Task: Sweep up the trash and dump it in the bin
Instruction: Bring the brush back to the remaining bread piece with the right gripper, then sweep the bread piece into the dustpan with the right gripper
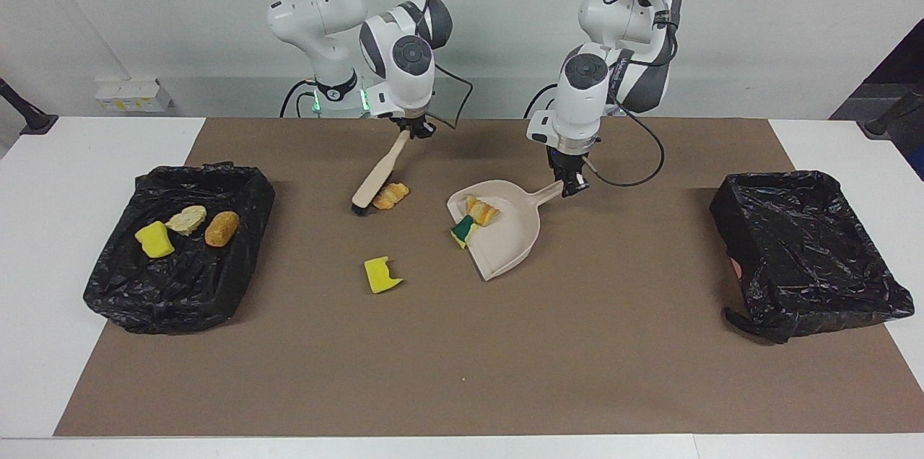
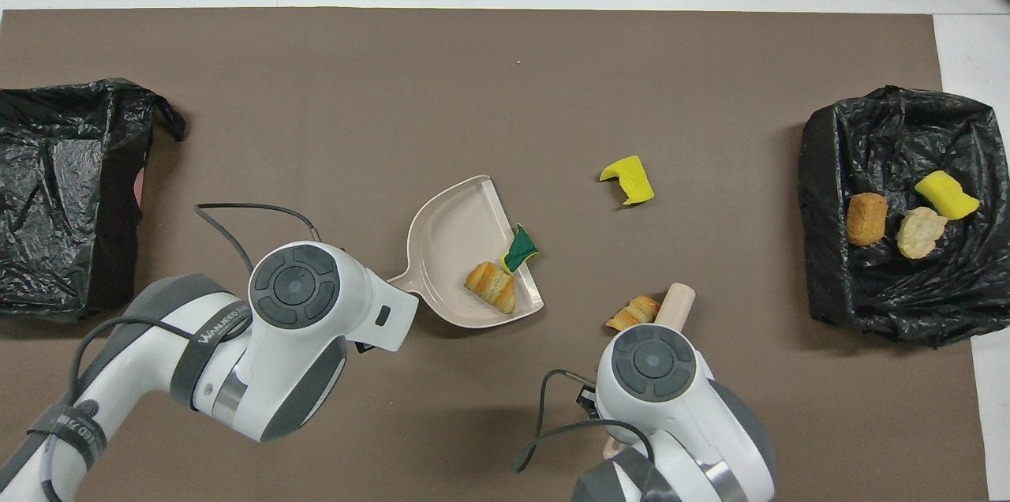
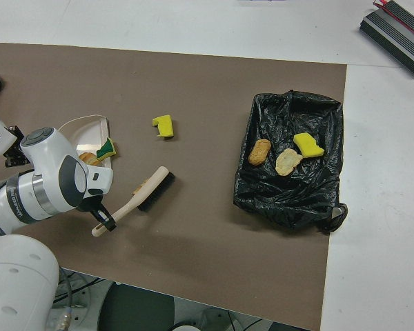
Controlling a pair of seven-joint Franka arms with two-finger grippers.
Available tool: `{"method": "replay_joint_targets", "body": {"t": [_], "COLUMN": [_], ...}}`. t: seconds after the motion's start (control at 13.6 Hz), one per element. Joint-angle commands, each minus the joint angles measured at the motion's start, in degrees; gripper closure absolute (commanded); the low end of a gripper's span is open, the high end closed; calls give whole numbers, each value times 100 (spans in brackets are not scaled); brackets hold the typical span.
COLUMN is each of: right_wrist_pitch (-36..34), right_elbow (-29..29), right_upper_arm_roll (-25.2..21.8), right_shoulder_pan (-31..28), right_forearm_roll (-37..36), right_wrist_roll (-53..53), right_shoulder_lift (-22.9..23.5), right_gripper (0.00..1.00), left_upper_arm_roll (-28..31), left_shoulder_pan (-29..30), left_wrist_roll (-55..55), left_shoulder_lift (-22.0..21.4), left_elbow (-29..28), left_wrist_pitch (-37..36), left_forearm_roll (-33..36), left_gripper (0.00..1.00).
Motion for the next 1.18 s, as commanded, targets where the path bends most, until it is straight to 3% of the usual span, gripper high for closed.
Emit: {"method": "replay_joint_targets", "body": {"t": [0.0,0.74,1.11], "right_wrist_pitch": [385,1030,1056], "right_elbow": [664,1630,2062], "right_upper_arm_roll": [34,43,210], "right_shoulder_pan": [-13,136,662], "right_forearm_roll": [211,641,694], "right_wrist_roll": [-71,-993,-1352], "right_shoulder_lift": [753,1607,1696], "right_gripper": [100,100,100], "left_upper_arm_roll": [15,15,15], "left_shoulder_pan": [-5,-181,-172], "left_wrist_roll": [47,-75,-145], "left_shoulder_lift": [-143,-73,-73], "left_elbow": [-200,-226,-217], "left_wrist_pitch": [266,169,178], "left_forearm_roll": [102,102,102], "left_gripper": [100,100,100]}}
